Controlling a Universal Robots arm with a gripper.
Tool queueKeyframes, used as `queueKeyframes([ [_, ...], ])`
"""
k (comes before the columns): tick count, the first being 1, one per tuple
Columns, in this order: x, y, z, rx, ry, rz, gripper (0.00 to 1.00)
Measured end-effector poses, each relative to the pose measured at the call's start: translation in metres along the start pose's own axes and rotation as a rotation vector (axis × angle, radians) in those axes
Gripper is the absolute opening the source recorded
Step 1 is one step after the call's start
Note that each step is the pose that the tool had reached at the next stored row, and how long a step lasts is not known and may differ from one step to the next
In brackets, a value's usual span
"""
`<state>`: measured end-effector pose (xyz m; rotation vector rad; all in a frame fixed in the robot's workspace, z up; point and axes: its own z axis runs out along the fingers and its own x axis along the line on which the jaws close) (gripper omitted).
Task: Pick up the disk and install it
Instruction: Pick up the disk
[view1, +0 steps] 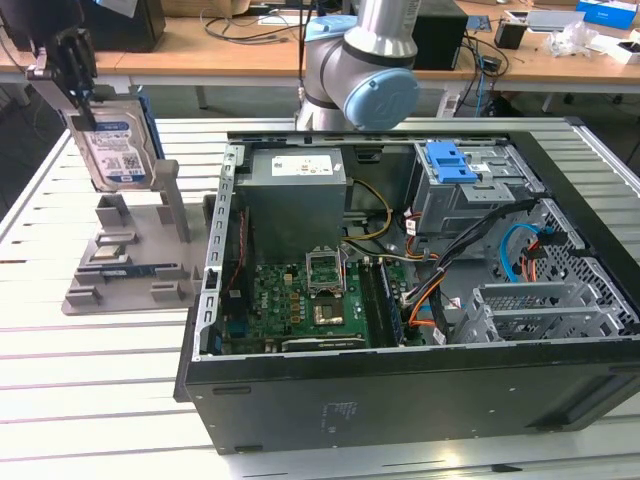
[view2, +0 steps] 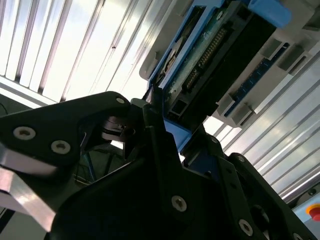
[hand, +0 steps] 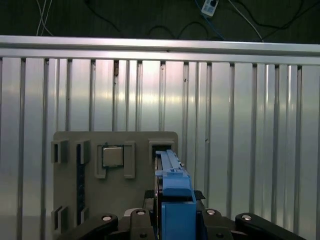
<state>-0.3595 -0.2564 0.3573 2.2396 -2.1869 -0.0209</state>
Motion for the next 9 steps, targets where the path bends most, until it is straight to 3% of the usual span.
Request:
queueKeyframes([
  [5,-0.0010,0.0002,-0.0133,0.0000,0.0000,0.000,0.37],
  [9,-0.0026,0.0005,-0.0304,0.0000,0.0000,0.000,0.37],
])
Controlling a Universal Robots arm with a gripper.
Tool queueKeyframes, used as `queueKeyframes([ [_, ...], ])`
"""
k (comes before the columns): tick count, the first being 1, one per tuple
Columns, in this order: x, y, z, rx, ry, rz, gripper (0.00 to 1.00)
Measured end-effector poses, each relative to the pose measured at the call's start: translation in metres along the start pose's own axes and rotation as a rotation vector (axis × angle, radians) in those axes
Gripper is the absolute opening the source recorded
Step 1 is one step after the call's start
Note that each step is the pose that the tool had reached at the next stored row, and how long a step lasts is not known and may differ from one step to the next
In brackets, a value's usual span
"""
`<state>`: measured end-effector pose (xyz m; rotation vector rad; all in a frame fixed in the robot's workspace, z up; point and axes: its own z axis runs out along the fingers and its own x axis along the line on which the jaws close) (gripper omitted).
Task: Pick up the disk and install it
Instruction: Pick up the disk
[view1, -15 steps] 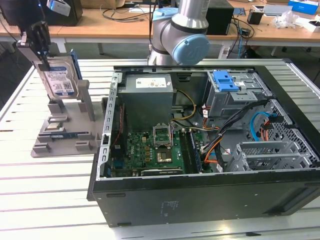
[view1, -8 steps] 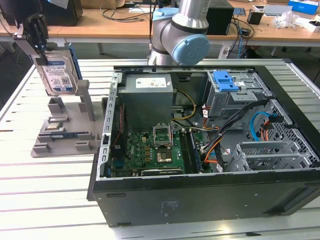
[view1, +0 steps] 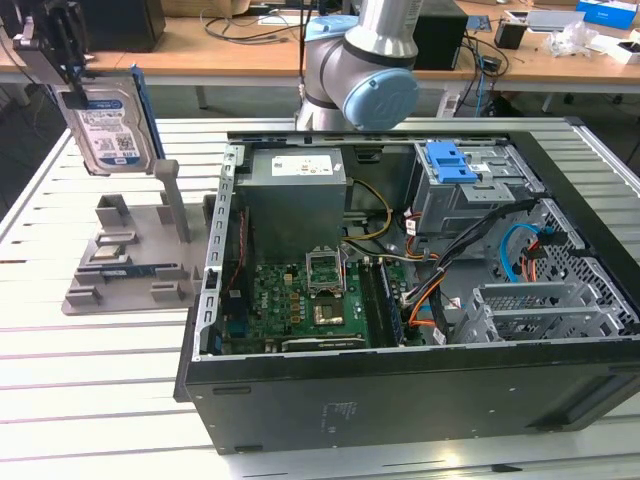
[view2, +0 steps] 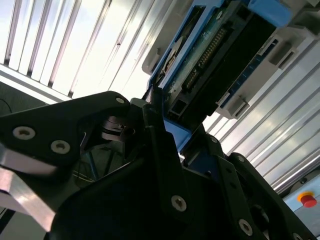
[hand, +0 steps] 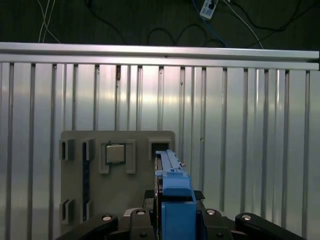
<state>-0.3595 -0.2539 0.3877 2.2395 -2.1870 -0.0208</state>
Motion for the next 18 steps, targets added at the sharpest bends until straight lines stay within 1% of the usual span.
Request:
queueKeyframes([
  [8,-0.0016,0.0003,-0.0181,0.0000,-0.0001,0.000,0.37],
  [11,-0.0024,0.0004,-0.0278,0.0000,0.0000,0.000,0.37],
  [13,-0.0028,0.0005,-0.0320,0.0000,0.0000,0.000,0.37],
  [14,-0.0032,0.0006,-0.0358,0.0000,0.0000,0.000,0.37],
  [18,-0.0038,0.0007,-0.0448,-0.0001,0.0000,0.000,0.37],
])
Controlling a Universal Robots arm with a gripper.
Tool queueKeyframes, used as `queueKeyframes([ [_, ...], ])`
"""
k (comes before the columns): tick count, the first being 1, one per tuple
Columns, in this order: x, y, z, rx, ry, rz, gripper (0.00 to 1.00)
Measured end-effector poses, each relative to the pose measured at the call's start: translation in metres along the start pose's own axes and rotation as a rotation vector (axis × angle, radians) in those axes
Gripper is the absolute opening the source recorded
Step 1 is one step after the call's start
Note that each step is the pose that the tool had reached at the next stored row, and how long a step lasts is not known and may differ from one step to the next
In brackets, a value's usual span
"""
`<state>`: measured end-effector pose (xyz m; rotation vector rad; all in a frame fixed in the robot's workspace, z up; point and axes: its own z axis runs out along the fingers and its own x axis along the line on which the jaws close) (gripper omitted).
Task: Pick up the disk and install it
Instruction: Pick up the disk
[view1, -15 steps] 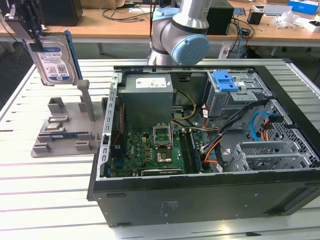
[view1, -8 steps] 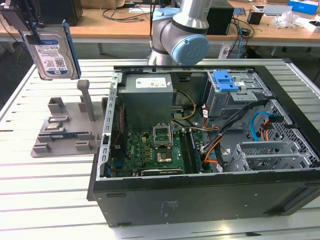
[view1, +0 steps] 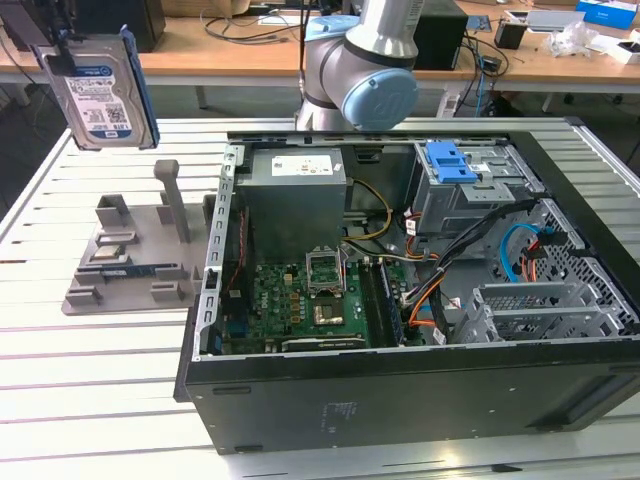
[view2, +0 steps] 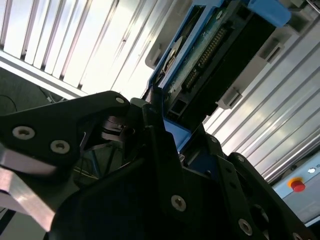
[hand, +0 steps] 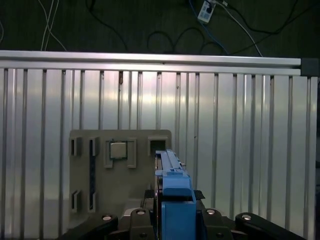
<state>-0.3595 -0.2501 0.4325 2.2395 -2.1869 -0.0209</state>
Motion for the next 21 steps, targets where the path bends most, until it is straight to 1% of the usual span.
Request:
queueKeyframes([
  [8,-0.0013,0.0004,-0.0230,0.0000,0.0000,0.000,0.37],
  [13,-0.0020,0.0006,-0.0357,0.0000,0.0000,0.000,0.37],
  [14,-0.0023,0.0007,-0.0396,0.0000,0.0000,0.000,0.37],
  [21,-0.0029,0.0009,-0.0558,0.0001,-0.0001,0.000,0.37],
])
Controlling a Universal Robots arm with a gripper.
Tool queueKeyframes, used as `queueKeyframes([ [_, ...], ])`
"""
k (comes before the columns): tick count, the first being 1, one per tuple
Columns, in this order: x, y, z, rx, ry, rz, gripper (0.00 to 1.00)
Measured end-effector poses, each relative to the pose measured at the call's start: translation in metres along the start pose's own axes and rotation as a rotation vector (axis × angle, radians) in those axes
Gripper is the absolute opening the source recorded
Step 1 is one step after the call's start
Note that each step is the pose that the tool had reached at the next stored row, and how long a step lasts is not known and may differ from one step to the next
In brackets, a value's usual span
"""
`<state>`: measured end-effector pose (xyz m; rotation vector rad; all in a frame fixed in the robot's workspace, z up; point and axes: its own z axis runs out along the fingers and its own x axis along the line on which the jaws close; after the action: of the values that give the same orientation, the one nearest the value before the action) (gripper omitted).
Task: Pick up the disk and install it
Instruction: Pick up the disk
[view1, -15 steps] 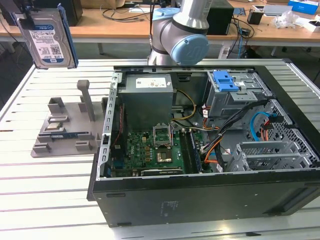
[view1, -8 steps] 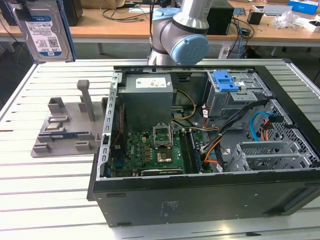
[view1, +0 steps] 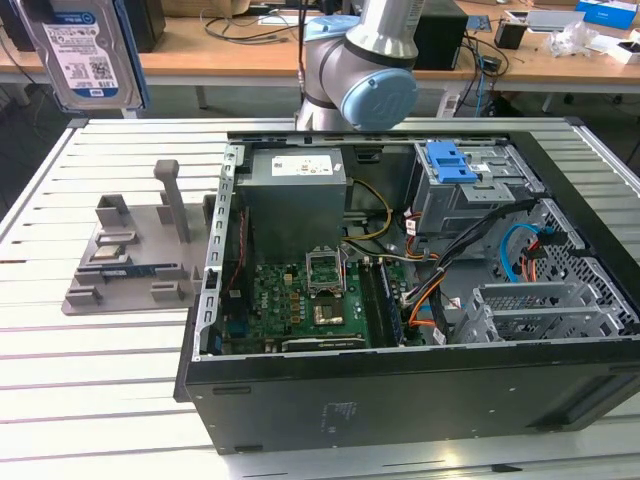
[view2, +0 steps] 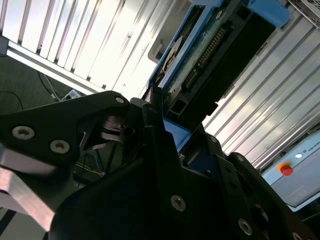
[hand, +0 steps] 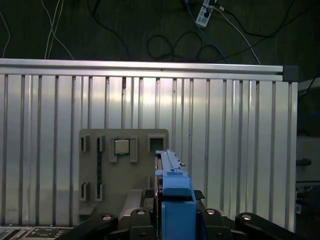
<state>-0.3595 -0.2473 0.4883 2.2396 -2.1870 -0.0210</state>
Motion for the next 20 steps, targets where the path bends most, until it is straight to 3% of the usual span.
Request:
queueKeyframes([
  [7,-0.0001,0.0003,-0.0163,-0.0002,-0.0005,0.000,0.37],
  [15,-0.0001,-0.0006,-0.0174,0.0000,-0.0009,0.000,0.37],
  [18,0.0001,-0.0096,-0.0176,-0.0001,-0.0009,0.000,0.37],
  [20,0.0005,-0.0265,-0.0180,-0.0002,-0.0009,0.000,0.37],
])
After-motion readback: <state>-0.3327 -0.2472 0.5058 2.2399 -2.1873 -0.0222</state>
